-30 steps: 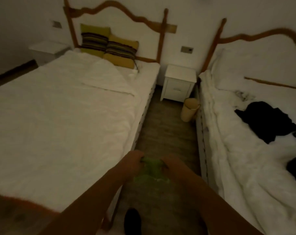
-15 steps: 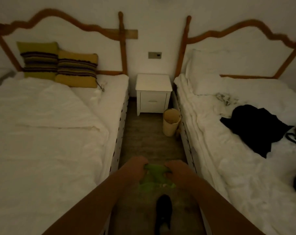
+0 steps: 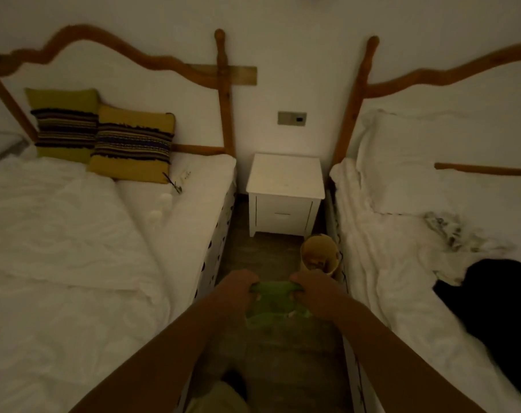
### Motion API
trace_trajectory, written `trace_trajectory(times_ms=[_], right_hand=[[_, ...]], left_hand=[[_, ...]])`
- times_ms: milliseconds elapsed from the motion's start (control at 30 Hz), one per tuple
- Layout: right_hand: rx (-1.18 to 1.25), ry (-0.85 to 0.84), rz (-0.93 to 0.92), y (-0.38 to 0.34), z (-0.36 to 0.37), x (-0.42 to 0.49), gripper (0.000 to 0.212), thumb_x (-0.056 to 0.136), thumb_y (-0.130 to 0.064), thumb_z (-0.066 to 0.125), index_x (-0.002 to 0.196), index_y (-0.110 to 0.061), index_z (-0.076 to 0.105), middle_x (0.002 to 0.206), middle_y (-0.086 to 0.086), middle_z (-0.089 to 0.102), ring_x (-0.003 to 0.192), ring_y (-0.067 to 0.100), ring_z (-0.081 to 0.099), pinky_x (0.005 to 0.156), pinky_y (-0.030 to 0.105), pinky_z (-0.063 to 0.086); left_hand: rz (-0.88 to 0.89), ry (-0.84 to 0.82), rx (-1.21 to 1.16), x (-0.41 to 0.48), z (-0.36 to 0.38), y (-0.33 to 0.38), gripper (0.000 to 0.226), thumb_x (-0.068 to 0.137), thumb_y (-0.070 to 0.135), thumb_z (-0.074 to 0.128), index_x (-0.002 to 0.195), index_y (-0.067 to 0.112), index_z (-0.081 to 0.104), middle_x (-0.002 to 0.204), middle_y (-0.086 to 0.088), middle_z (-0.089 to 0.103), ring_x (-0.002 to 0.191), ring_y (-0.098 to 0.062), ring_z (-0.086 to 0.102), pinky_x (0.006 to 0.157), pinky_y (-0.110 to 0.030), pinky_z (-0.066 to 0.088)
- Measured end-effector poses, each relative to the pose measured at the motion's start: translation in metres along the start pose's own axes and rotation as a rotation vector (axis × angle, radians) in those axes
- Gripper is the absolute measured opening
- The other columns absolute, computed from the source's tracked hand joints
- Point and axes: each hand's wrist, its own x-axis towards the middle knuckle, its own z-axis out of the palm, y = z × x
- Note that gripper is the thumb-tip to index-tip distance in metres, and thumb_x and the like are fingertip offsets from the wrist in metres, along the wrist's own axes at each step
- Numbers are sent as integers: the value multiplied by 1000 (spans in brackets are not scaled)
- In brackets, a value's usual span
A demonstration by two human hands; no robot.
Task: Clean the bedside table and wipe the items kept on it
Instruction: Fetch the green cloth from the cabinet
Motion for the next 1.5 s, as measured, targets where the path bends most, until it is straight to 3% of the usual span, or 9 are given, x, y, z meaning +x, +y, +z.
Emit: trace_trajectory(times_ms=[167, 267, 433, 533, 700, 833, 1067, 1333, 1500], right_hand=[[21, 34, 27, 24, -46, 119, 24, 97, -30, 50, 114, -17, 60, 113, 6, 61, 105, 22, 57, 79, 25, 42], [-8, 81, 55, 37, -77, 191, 24, 95, -34, 51, 111, -19, 61, 107, 4, 61, 100, 20, 57, 57, 11, 20], [42, 123, 155, 53, -126, 283, 25, 96, -36, 50, 114, -22, 61, 111, 0, 63, 104, 19, 58, 74, 19, 27], [87, 114, 168, 66, -153, 335, 24, 96, -34, 49, 113, -21, 60, 111, 0, 64, 100, 17, 59, 72, 18, 30], [246, 35, 205, 100, -179, 426, 23, 97, -24, 49, 111, -10, 61, 111, 11, 62, 103, 23, 59, 77, 23, 36], [295, 1, 200, 139, -187, 504, 12, 95, -19, 52, 88, -10, 54, 89, 10, 53, 93, 29, 59, 68, 24, 33], [385, -14, 184, 217, -183, 641, 26, 95, -17, 53, 73, -15, 39, 67, 1, 34, 60, 16, 34, 60, 28, 25], [428, -73, 296, 277, -123, 773, 17, 91, -26, 57, 79, -15, 50, 73, 0, 50, 69, 20, 53, 60, 34, 40], [378, -26, 331, 312, -77, 825, 13, 92, -28, 55, 86, -18, 51, 77, -2, 50, 73, 19, 51, 62, 31, 37]], left_hand=[[-6, 38, -46, 116, -58, -38, 23, 93, 18, 58, 108, 1, 62, 103, -13, 56, 103, -26, 56, 82, -22, 39], [25, 27, -70, 192, -97, -59, 23, 93, 18, 58, 108, 2, 64, 110, -14, 59, 99, -23, 55, 80, -20, 36], [33, -28, -108, 299, -159, -86, 19, 91, 18, 61, 100, 4, 68, 83, 1, 54, 84, -15, 54, 71, -17, 37], [15, -44, -140, 353, -192, -95, 18, 89, 17, 63, 102, 4, 69, 92, -8, 62, 89, -20, 60, 75, -22, 44], [-16, -12, -210, 437, -223, -112, 26, 91, 20, 60, 109, 3, 67, 112, -16, 64, 106, -26, 59, 77, -16, 37], [-64, -25, -217, 515, -236, -127, 25, 90, 18, 60, 108, 1, 68, 110, -19, 64, 106, -29, 59, 80, -22, 42], [-188, -30, -272, 660, -224, -168, 22, 93, 13, 58, 112, 5, 66, 113, -15, 63, 105, -27, 59, 92, -33, 46], [-316, 15, -453, 787, -167, -247, 11, 91, 14, 60, 101, 13, 64, 94, -1, 62, 86, -15, 59, 69, -21, 47], [-328, 13, -476, 852, -127, -287, 11, 90, 15, 61, 97, 23, 56, 91, 0, 59, 81, -17, 59, 63, -24, 50]])
